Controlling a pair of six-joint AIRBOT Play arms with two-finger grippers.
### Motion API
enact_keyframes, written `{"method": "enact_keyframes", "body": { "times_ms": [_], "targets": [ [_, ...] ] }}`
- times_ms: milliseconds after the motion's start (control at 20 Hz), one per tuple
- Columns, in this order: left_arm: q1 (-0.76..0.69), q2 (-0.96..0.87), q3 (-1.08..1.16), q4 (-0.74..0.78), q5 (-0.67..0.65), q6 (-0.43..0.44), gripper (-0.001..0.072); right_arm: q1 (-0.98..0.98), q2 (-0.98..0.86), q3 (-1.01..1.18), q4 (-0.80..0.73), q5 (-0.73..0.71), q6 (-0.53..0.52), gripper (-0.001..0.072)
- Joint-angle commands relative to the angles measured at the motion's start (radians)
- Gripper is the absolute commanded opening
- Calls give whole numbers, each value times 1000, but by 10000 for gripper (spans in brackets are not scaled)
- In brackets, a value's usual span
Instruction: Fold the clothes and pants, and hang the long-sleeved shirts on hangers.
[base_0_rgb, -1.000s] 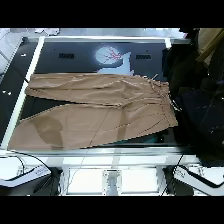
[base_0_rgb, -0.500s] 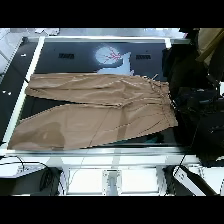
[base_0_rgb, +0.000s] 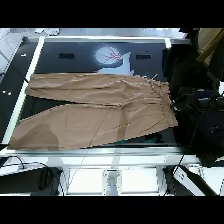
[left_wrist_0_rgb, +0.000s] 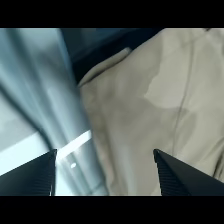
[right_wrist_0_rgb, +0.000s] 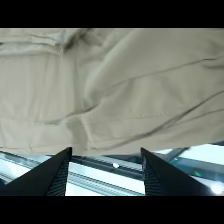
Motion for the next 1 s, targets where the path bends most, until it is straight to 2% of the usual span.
{"method": "enact_keyframes", "body": {
  "times_ms": [0, 150, 300, 550, 850, 900, 950],
  "targets": [
    [-11, -33, 0, -76, 29, 75, 694, -1, 6, 0, 25, -6, 21, 481],
    [-35, -44, 0, -63, 40, 68, 693, -1, 17, 0, 29, -13, 22, 481],
    [-61, -46, -1, 71, 40, 39, 693, -1, 26, 0, 28, -9, 22, 481],
    [-98, -47, -1, 6, 61, 33, 692, -1, 32, 0, 28, -23, 21, 481],
    [-273, -47, 0, 7, 98, 48, 692, -1, 34, 0, 28, -34, 21, 481],
    [-290, -47, 0, 6, 98, 47, 684, -1, 35, 0, 28, -31, 21, 480],
    [-301, -47, 0, 6, 97, 47, 581, -1, 36, 0, 28, -31, 20, 480]
  ]
}}
